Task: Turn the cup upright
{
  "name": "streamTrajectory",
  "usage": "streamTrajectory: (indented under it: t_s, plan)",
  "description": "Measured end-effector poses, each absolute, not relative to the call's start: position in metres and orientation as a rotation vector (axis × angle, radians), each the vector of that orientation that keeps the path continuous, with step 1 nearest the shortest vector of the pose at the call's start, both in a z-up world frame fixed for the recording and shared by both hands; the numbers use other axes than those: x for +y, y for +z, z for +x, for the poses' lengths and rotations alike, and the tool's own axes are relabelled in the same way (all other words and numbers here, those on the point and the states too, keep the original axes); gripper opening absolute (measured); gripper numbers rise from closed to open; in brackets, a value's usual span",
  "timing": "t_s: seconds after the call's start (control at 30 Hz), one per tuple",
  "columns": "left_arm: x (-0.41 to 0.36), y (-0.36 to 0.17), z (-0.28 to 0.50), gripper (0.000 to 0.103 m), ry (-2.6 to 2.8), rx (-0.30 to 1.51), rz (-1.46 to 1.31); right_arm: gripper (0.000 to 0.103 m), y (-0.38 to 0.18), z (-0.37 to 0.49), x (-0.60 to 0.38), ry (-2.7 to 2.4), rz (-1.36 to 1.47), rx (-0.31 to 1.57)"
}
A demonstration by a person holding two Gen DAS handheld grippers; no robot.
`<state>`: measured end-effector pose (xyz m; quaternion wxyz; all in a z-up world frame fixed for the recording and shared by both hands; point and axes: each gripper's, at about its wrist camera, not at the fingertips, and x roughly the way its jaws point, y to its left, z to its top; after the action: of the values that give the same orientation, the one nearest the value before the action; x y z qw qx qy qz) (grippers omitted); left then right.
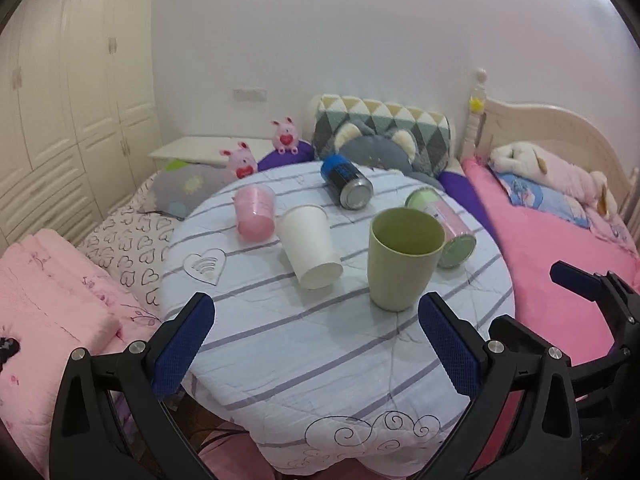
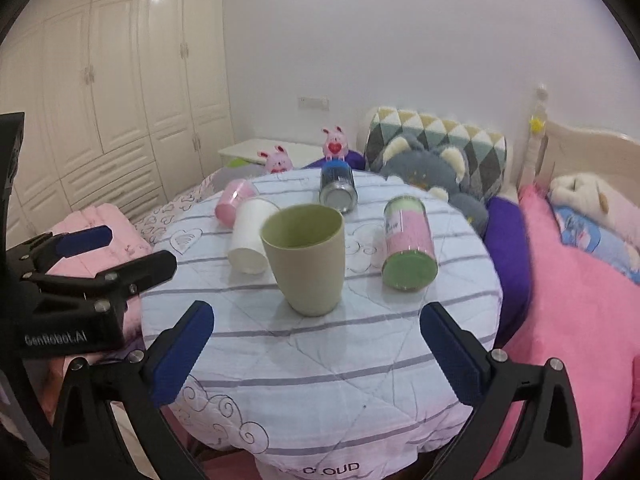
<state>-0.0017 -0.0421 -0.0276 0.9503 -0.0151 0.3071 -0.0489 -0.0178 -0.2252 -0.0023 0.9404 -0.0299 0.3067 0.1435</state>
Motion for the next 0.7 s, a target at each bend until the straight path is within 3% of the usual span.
streamTrajectory:
  t_s: [0.7]
  plan:
    - [-0.047, -0.007, -0.032, 0.103, -0.014, 0.448, 0.002, 0.103, 0.020, -0.053, -0.222, 0.270, -0.110, 0.475]
